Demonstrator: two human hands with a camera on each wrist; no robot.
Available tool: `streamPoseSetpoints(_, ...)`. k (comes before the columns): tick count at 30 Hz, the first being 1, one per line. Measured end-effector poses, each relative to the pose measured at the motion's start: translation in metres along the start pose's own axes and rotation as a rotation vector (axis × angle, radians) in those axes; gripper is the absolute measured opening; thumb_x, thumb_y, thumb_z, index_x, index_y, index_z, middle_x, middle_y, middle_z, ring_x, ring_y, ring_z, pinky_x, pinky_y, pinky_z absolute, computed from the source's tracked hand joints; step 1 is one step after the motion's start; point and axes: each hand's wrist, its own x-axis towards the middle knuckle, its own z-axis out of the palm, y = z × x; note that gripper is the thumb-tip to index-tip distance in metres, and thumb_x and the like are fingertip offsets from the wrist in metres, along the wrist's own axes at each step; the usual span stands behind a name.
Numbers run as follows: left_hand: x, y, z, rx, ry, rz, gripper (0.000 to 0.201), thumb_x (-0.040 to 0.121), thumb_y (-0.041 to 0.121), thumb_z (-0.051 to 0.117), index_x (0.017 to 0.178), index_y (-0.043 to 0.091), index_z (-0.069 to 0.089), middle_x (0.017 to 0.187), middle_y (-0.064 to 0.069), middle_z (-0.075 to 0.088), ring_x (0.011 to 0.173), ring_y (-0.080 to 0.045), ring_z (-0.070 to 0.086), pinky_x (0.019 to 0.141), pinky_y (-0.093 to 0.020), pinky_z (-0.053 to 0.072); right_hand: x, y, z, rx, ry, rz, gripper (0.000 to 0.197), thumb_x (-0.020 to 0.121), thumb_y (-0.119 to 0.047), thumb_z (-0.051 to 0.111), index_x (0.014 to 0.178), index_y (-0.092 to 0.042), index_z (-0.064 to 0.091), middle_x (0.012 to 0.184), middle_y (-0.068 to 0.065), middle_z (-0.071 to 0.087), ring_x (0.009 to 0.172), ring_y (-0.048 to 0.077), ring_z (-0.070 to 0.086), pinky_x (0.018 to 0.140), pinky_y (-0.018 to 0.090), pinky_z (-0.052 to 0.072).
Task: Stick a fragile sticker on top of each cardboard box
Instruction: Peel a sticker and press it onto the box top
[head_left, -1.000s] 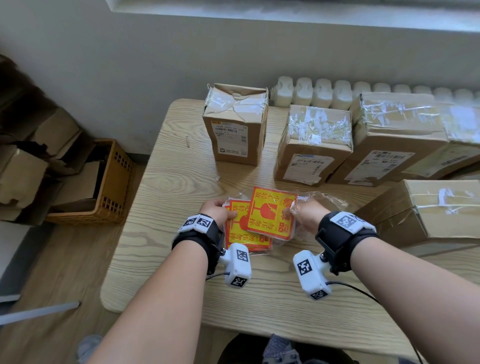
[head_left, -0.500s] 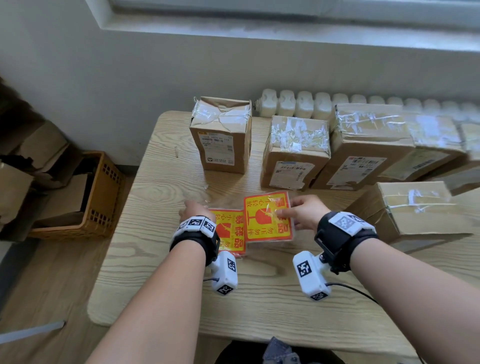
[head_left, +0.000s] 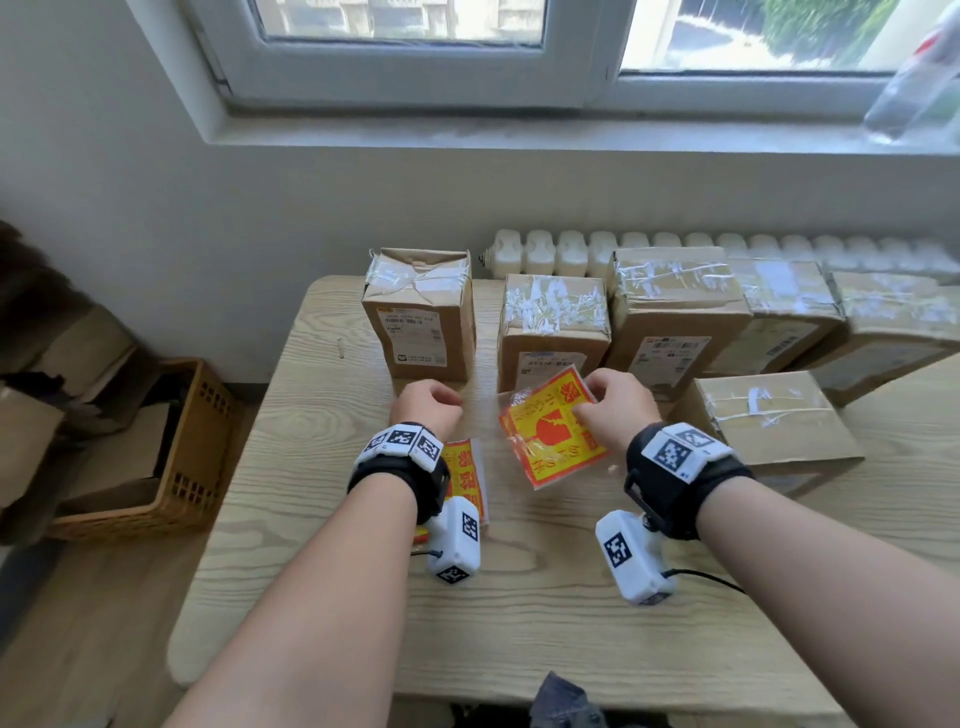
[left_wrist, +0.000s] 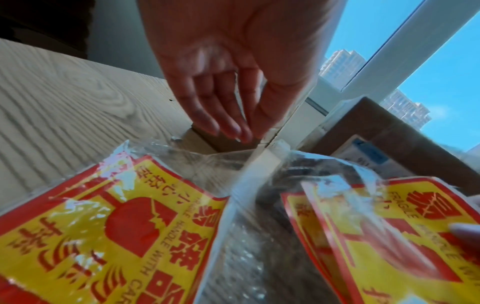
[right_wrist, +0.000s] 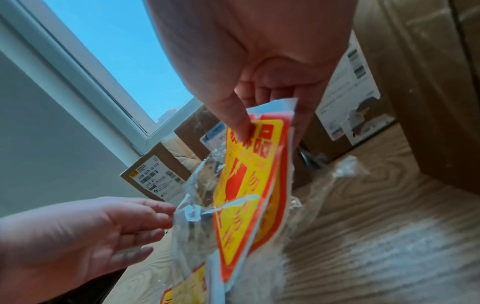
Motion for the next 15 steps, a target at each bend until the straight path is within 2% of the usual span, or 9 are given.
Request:
streamPoseSetpoints(2, -0.002, 0.007, 0.005, -0.073, -0.120, 0.036, 0.017, 0.079, 0.008, 0.064, 0.080, 0.024, 0.069, 0.090, -0.003, 0.071, 0.085, -0.021, 0.066, 0.079, -0.030, 0.055, -0.001, -0.001, -0.007, 0.028, 0.055, -0.016, 0.013, 0.086, -0.014, 0.056, 0.092, -0.023, 0.062, 0.091, -0.001, 0.064, 0.083, 0.020, 0.059, 0.069, 0.026, 0.041)
streamPoseSetpoints(4, -0.005, 0.014, 0.011, -0.115, -0.222, 0.045, 0.016, 0.079, 0.003, 0.065, 0.090, 0.015, 0.069, 0.087, -0.006, 0.069, 0.076, -0.020, 0.063, 0.074, -0.032, 0.055, -0.003, -0.004, -0.014, 0.079, 0.118, -0.012, 0.015, 0.085, -0.013, 0.053, 0.089, -0.025, 0.061, 0.087, -0.002, 0.064, 0.079, 0.019, 0.059, 0.066, 0.025, 0.042)
streamPoseSetpoints(6, -0.006, 0.019, 0.015, -0.126, -0.254, 0.051, 0.019, 0.079, 0.002, 0.065, 0.094, 0.014, 0.068, 0.086, -0.006, 0.070, 0.078, -0.022, 0.065, 0.075, -0.033, 0.055, -0.004, -0.008, -0.024, 0.118, 0.182, -0.005, 0.017, 0.084, -0.014, 0.050, 0.090, -0.026, 0.060, 0.085, -0.003, 0.065, 0.080, 0.020, 0.061, 0.065, 0.027, 0.046)
streamPoseSetpoints(8, -0.007, 0.023, 0.015, -0.135, -0.256, 0.049, 0.018, 0.078, 0.003, 0.065, 0.090, 0.016, 0.067, 0.088, -0.008, 0.072, 0.085, -0.027, 0.070, 0.076, -0.036, 0.057, -0.005, -0.012, -0.033, 0.116, 0.237, -0.012, 0.018, 0.082, -0.014, 0.049, 0.090, -0.026, 0.061, 0.085, -0.002, 0.066, 0.081, 0.022, 0.062, 0.070, 0.031, 0.052)
streamPoseSetpoints(10, -0.006, 0.026, 0.015, -0.131, -0.270, 0.050, 0.016, 0.078, 0.003, 0.066, 0.084, 0.018, 0.065, 0.090, -0.010, 0.074, 0.089, -0.028, 0.071, 0.077, -0.037, 0.057, -0.005, -0.015, -0.041, 0.122, 0.282, -0.039, 0.018, 0.081, -0.015, 0.049, 0.089, -0.026, 0.062, 0.084, -0.003, 0.066, 0.081, 0.021, 0.062, 0.073, 0.033, 0.054)
streamPoseSetpoints(11, -0.004, 0.027, 0.015, -0.138, -0.280, 0.055, 0.016, 0.078, 0.002, 0.066, 0.083, 0.017, 0.064, 0.089, -0.010, 0.073, 0.085, -0.026, 0.071, 0.075, -0.035, 0.057, -0.005, -0.017, -0.044, 0.138, 0.300, -0.058, 0.017, 0.081, -0.015, 0.050, 0.088, -0.025, 0.062, 0.084, -0.004, 0.065, 0.080, 0.020, 0.062, 0.073, 0.032, 0.054)
streamPoseSetpoints(13, -0.004, 0.032, 0.014, -0.215, -0.307, 0.066, 0.011, 0.083, 0.000, 0.064, 0.085, 0.011, 0.063, 0.085, -0.011, 0.069, 0.071, -0.019, 0.066, 0.063, -0.027, 0.054, -0.006, -0.019, -0.051, 0.192, 0.322, -0.099, 0.017, 0.083, -0.014, 0.052, 0.087, -0.025, 0.063, 0.083, -0.005, 0.064, 0.079, 0.016, 0.061, 0.070, 0.029, 0.052)
streamPoseSetpoints(15, -0.008, 0.044, 0.013, -0.344, -0.346, 0.053, 0.003, 0.090, 0.008, 0.061, 0.093, 0.007, 0.060, 0.081, -0.010, 0.065, 0.064, -0.015, 0.060, 0.055, -0.021, 0.048, -0.004, -0.020, -0.056, 0.287, 0.318, -0.117, 0.017, 0.085, -0.011, 0.054, 0.086, -0.024, 0.064, 0.080, -0.007, 0.064, 0.077, 0.013, 0.062, 0.067, 0.026, 0.049)
